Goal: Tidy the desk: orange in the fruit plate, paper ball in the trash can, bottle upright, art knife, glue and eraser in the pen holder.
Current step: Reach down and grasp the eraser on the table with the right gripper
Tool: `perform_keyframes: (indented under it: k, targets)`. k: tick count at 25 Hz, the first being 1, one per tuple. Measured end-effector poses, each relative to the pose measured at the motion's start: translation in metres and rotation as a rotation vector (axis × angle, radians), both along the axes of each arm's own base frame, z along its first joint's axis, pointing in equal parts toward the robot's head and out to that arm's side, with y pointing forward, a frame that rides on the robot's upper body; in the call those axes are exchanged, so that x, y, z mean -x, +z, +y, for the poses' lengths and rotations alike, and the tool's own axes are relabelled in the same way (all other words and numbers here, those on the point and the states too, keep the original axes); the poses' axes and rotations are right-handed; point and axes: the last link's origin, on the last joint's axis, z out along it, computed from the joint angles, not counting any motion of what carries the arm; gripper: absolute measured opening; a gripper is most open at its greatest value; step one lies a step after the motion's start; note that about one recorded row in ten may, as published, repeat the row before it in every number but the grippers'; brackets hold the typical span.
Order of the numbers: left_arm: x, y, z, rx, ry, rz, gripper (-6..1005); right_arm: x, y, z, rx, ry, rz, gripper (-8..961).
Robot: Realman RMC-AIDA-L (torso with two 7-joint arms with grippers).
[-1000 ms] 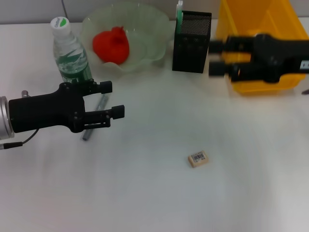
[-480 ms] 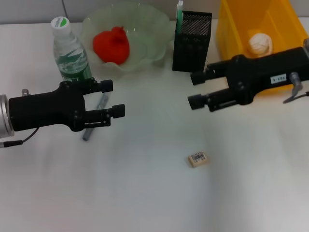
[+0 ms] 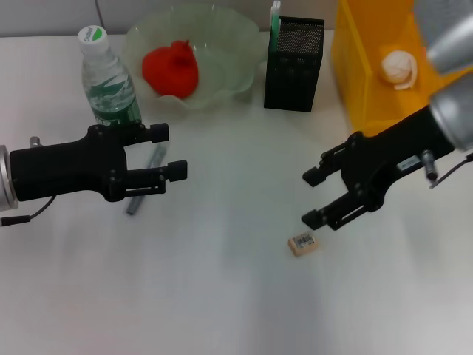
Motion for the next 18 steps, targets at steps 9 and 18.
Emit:
perform_keyframes:
  k: [9,18]
  targets:
    - [0.003,0.0,-0.002,-0.002,0.006,0.0,798,0.005,-0.036,0.0,0.029,0.138,-0.162,707]
    - [0.004,-0.001,-0.003,-0.005,0.015,-0.001,798,-0.001,-0.057,-0.004,0.036,0.206,-0.226,700]
